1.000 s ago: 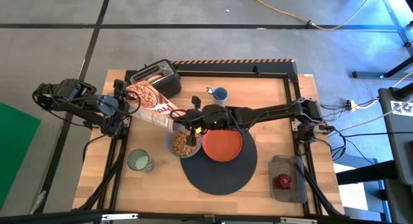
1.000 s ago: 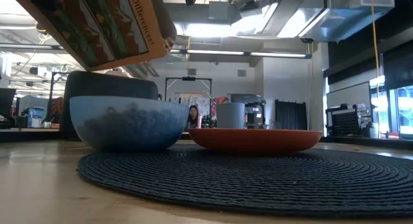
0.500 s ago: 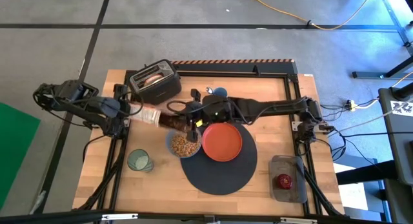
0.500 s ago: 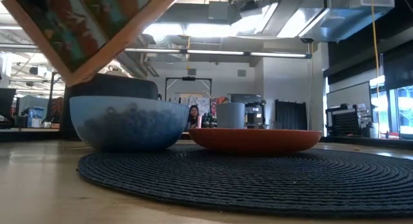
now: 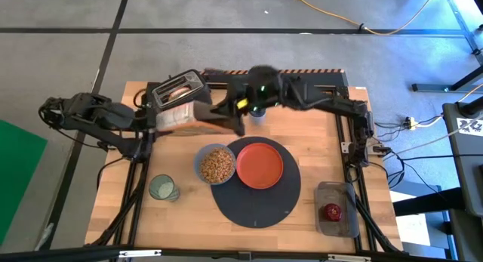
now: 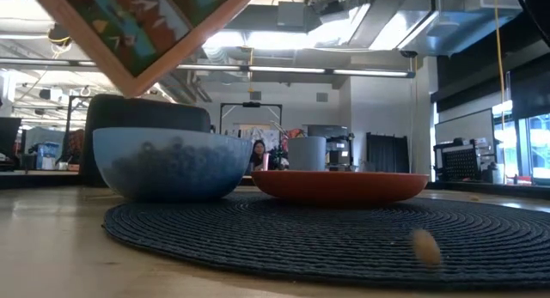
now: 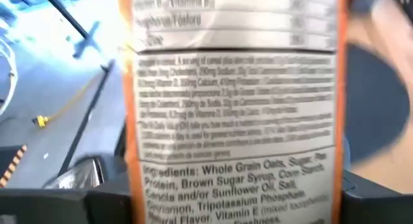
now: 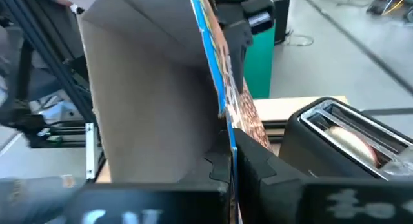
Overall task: Arrange a breakfast setting
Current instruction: Pour the cereal from the cereal box into the blue bowl
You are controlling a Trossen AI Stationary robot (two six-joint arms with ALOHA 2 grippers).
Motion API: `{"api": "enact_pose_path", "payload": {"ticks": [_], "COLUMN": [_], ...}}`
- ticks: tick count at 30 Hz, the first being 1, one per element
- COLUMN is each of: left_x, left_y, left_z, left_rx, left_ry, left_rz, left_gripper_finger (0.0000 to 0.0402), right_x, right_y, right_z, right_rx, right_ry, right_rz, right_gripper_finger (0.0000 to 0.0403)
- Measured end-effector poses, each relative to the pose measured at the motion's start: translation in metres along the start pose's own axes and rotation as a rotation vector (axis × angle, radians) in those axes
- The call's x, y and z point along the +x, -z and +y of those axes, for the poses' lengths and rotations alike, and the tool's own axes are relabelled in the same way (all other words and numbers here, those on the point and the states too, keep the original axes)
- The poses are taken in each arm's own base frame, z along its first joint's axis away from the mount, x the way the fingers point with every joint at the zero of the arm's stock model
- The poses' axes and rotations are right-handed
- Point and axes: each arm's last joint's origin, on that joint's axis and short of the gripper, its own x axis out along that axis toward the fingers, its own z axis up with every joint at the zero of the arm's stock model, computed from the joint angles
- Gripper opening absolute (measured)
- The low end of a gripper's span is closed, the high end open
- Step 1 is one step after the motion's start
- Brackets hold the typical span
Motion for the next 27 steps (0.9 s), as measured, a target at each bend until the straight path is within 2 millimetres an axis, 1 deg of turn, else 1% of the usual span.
{"api": "enact_pose_path", "payload": {"ticks": [3, 5, 7, 9, 12, 15, 19, 24, 27], "left_x": [0.004, 0.007, 0.013, 0.020, 0.038, 0.061, 0.094, 0.145, 0.174], "left_y": [-0.011, -0.017, -0.023, -0.028, -0.037, -0.047, -0.056, -0.065, -0.072], "left_z": [-0.002, -0.004, -0.006, -0.007, -0.009, -0.012, -0.014, -0.015, -0.012], "left_rx": [-0.039, -0.041, -0.026, -0.014, -0.015, -0.053, -0.123, -0.164, -0.238], "left_ry": [-0.015, -0.015, -0.027, -0.043, -0.064, -0.061, -0.026, -0.046, -0.048], "left_rz": [-0.075, -0.108, -0.124, -0.128, -0.113, -0.102, -0.081, -0.056, -0.107], "left_gripper_finger": [0.0231, 0.0231, 0.0231, 0.0231, 0.0231, 0.0231, 0.0231, 0.0231, 0.0231], "right_x": [-0.018, -0.030, -0.037, -0.044, -0.053, -0.056, -0.062, -0.076, -0.091], "right_y": [-0.007, -0.013, -0.014, -0.015, -0.015, -0.012, -0.002, 0.013, 0.019], "right_z": [-0.009, -0.011, -0.012, -0.015, -0.016, -0.015, -0.017, -0.025, -0.029], "right_rx": [0.046, 0.075, 0.113, 0.175, 0.248, 0.295, 0.358, 0.351, 0.341], "right_ry": [-0.045, -0.057, -0.071, -0.098, -0.110, -0.109, -0.082, 0.033, 0.073], "right_rz": [0.047, 0.065, 0.074, 0.086, 0.113, 0.150, 0.253, 0.409, 0.491], "right_gripper_finger": [0.0000, 0.0000, 0.0000, 0.0000, 0.0000, 0.0000, 0.0000, 0.0000, 0.0000]}}
